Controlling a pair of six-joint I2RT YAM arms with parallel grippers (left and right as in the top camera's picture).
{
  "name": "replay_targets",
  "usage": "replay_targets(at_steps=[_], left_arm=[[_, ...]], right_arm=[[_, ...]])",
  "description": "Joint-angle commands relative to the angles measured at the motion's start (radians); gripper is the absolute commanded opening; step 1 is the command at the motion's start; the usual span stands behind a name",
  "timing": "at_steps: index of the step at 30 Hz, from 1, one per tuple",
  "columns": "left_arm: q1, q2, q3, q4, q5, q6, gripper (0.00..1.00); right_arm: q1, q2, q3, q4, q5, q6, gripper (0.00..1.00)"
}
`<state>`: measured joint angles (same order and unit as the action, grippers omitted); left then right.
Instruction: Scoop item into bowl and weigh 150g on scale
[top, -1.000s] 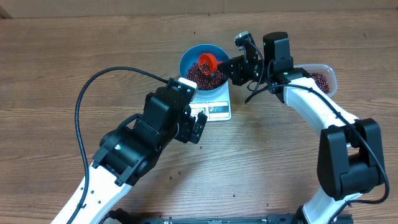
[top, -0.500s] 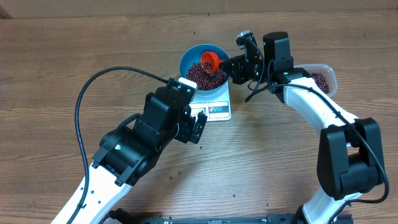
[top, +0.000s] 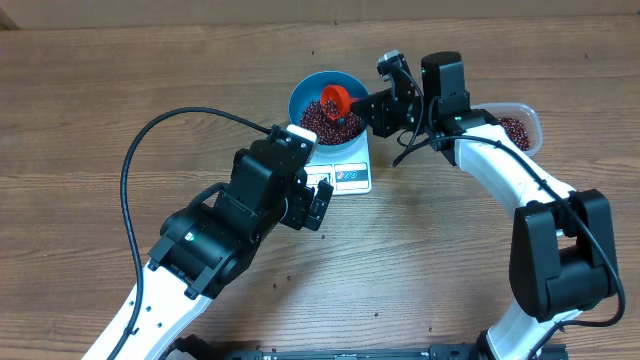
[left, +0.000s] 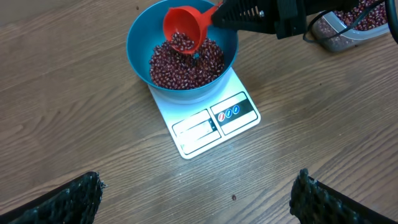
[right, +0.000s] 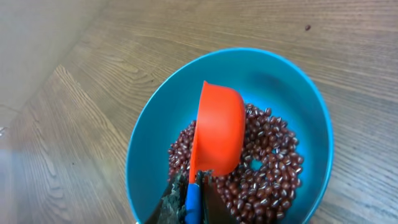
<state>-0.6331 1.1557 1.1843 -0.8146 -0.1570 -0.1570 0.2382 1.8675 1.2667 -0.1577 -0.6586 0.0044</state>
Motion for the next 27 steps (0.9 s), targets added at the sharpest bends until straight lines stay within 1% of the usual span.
replay_targets(at_steps=[1, 7, 9, 12, 27], left_arm=[[0.005, -0.017, 0.004, 0.003, -0.006, -0.007, 0.99], [0.005, -0.017, 0.004, 0.003, -0.006, -0.007, 1.00], [0.005, -0.017, 0.004, 0.003, -0.006, -0.007, 1.00], [0.005, -0.017, 0.004, 0.003, -0.006, -0.007, 1.00], [0.005, -0.017, 0.004, 0.003, -0.006, -0.007, 1.00]], right_arm=[[0.005, -0.020, 0.004, -0.012, -0.024, 0.023, 0.04], [0.006, -0.020, 0.004, -0.020, -0.025, 0.034, 0.04], [0.005, -0.020, 0.004, -0.015, -0.063, 0.037, 0.04], [0.002, -0.020, 0.004, -0.006, -0.069, 0.078, 0.04], [0.002, -0.020, 0.004, -0.008, -0.062, 0.071, 0.04]])
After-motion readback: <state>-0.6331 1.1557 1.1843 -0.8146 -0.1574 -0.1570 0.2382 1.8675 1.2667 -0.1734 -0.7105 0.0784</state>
